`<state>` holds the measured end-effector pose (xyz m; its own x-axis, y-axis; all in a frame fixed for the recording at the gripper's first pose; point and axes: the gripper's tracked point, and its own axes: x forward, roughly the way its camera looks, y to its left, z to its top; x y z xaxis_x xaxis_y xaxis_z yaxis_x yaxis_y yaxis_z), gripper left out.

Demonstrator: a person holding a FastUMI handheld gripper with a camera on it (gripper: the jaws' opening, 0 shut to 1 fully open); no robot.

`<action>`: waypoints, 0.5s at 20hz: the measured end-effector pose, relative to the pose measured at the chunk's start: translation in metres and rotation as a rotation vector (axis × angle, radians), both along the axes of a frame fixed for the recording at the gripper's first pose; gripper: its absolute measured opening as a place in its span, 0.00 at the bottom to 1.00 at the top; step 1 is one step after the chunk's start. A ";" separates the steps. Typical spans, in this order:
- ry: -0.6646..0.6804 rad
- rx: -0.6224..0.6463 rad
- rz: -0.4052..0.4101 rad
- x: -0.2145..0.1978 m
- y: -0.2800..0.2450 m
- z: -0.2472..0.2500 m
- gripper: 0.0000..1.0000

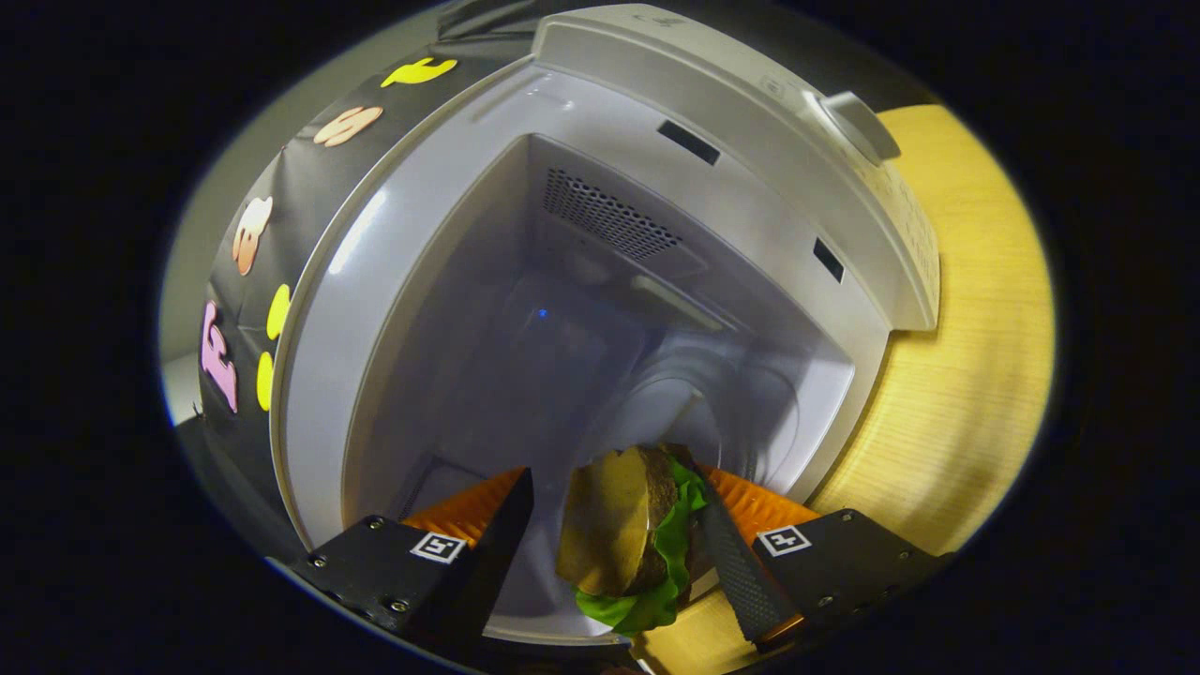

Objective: Open the microwave, put the food inside, and close the microwave door.

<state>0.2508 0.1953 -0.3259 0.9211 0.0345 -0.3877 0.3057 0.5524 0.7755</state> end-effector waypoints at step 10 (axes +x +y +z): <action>0.027 -0.193 0.013 -0.022 -0.026 0.016 0.97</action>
<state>0.2287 0.1697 -0.3100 0.9101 -0.0308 -0.4132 0.3169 0.6941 0.6463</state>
